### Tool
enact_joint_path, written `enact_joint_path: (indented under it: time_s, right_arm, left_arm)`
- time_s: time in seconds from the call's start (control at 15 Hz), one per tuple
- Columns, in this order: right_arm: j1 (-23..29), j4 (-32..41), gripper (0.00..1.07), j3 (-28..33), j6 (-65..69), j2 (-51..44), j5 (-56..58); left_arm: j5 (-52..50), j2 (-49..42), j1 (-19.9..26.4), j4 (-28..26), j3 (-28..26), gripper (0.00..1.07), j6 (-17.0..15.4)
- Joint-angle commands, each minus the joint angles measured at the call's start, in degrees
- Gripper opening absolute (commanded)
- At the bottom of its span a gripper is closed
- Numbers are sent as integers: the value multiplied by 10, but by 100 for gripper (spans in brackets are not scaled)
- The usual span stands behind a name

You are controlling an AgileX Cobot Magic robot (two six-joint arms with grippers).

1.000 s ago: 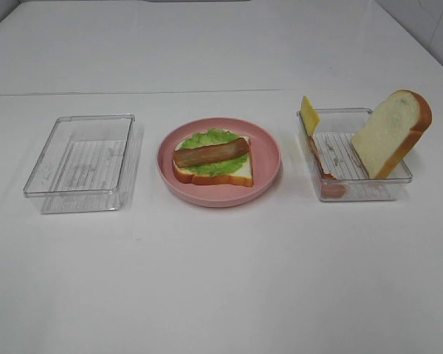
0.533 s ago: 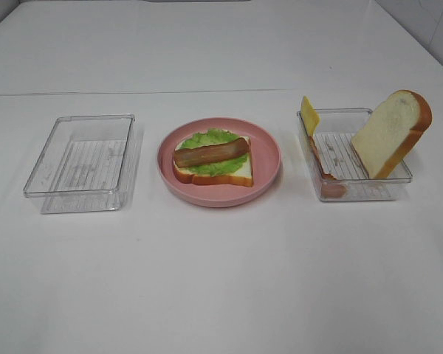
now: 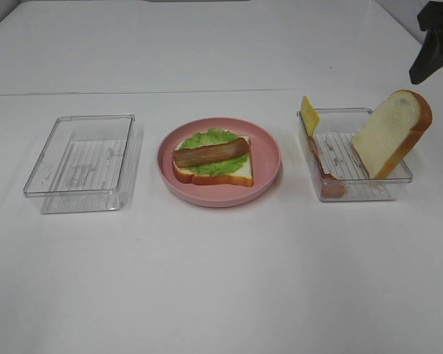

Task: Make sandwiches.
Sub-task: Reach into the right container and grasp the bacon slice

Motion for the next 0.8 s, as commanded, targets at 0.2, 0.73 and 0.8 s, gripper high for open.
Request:
enact_joint_path:
  time_s: [0.2,0.73,0.8]
  right_arm:
    - [4,122,69,-76,-22,78,82]
    - [172,33,69,-77,83,114,54]
    - [184,25,69,-78,91,129,52]
  left_arm:
    - [-5,-13,-1,-2,1,93,1]
    - [-5,-13,-1,-2,1,93,0]
    - [-5,-13,-1,-2,1,93,0]
